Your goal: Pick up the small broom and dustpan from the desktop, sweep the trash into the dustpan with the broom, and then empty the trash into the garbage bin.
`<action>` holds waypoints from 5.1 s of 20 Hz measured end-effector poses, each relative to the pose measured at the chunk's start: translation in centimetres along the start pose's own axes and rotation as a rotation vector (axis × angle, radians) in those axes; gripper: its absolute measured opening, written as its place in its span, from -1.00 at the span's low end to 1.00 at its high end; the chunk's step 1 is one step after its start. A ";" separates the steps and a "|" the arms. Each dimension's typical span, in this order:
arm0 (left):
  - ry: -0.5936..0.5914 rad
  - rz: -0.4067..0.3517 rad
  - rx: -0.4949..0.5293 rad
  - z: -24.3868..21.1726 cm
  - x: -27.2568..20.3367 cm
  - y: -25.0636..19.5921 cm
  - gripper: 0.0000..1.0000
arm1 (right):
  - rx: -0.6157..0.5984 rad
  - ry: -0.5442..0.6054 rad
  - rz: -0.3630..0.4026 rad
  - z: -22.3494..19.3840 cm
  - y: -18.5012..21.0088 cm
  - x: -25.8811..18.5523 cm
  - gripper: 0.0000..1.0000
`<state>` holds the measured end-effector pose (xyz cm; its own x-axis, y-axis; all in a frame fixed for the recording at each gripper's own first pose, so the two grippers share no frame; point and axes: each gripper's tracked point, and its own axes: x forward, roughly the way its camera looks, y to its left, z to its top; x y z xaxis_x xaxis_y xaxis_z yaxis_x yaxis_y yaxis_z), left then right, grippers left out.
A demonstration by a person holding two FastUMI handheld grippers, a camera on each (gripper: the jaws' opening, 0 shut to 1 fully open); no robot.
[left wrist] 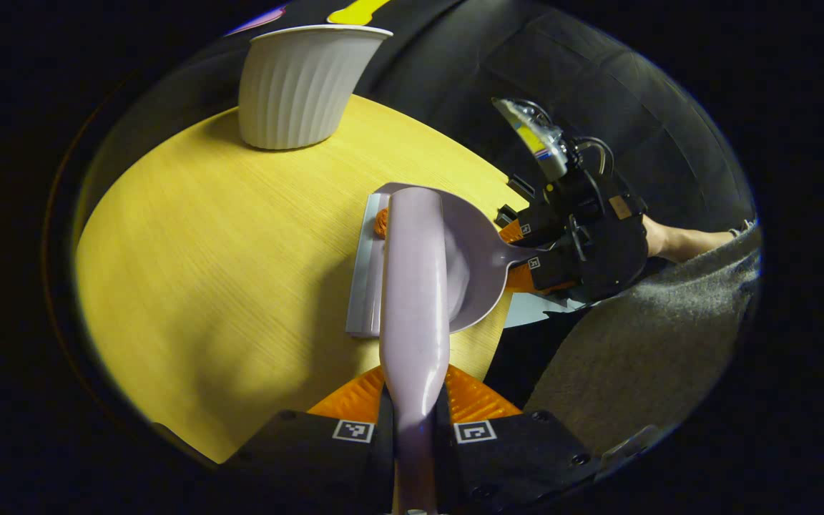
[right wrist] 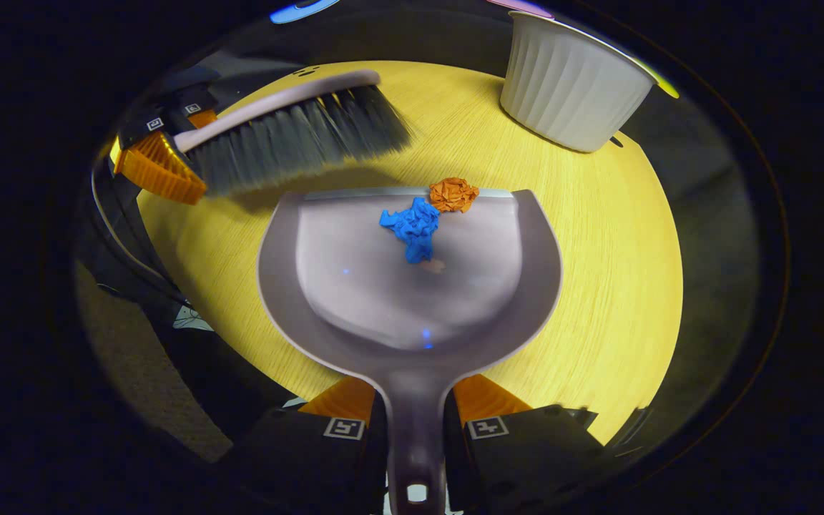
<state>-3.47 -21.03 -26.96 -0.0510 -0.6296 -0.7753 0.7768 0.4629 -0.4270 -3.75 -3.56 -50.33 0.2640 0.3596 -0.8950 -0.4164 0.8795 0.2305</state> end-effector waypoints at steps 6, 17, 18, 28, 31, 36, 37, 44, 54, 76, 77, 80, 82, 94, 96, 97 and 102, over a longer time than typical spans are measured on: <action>-0.151 0.274 -0.172 -0.9 -3.5 4.6 -0.48 | 0.109 -0.067 -0.043 0.1 -1.3 0.4 -0.26; -0.193 0.401 -0.293 -5.5 -3.7 4.5 -0.47 | 0.379 -0.172 -0.230 5.4 -5.7 -4.1 -0.26; -0.188 0.394 -0.280 -6.3 -3.6 4.3 -0.47 | 0.413 -0.185 -0.233 6.4 -6.2 -4.8 -0.26; -0.228 0.395 -0.329 -10.0 -5.6 5.9 -0.47 | 0.240 -0.031 -0.524 8.7 -9.9 -5.5 -0.27; -0.244 0.391 -0.373 -10.8 -5.6 6.2 -0.47 | 0.149 0.071 -0.564 8.6 -11.5 -7.2 -0.28; -0.237 0.383 -0.395 -11.6 -5.1 6.5 -0.47 | 0.025 0.272 -0.585 7.6 -14.0 -9.4 -0.27; -0.241 0.381 -0.396 -11.5 -5.1 6.4 -0.47 | 0.016 0.289 -0.586 8.0 -13.8 -9.9 -0.27; -0.248 0.386 -0.398 -10.9 -5.2 6.7 -0.47 | -0.030 0.316 -0.606 7.8 -14.7 -10.3 -0.28; -0.247 0.448 -0.379 -10.1 -6.6 7.2 -0.47 | 0.166 -0.031 -0.388 8.6 -8.1 -9.4 -0.27; -0.167 0.622 -0.351 -8.6 -5.0 15.6 -0.44 | 0.111 0.046 -0.040 -9.6 18.6 11.7 -0.27; -0.166 0.617 -0.358 -8.6 -4.6 15.8 -0.44 | 0.118 0.052 -0.038 -9.7 18.7 12.3 -0.27; -0.167 0.623 -0.363 -8.4 -4.0 16.5 -0.37 | 0.155 0.053 -0.026 -10.1 18.4 13.4 -0.27; -0.172 0.636 -0.347 -8.1 -4.1 16.7 -0.30 | 0.163 0.055 -0.014 -10.2 18.4 13.7 -0.25; -0.219 0.735 -0.343 -8.9 -8.0 14.7 -0.29 | 0.193 -0.072 0.027 -9.1 18.7 8.0 -0.15; -0.263 0.758 -0.336 -8.4 -9.6 13.6 -0.29 | 0.213 -0.127 0.022 -8.4 18.5 5.7 -0.15; -0.291 0.767 -0.334 -7.8 -10.6 13.1 -0.29 | 0.222 -0.160 0.018 -7.8 18.4 4.7 -0.15; -0.561 0.794 -0.313 -1.3 -17.4 10.0 -0.29 | 0.194 -0.465 -0.012 -1.6 17.8 -2.6 -0.31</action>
<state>4.34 -4.62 -18.32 0.7711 -0.2344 -0.5921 0.2551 0.9656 -0.0500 -13.29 10.65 -44.53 0.6456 0.4108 -0.6437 -0.2527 0.9104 0.3275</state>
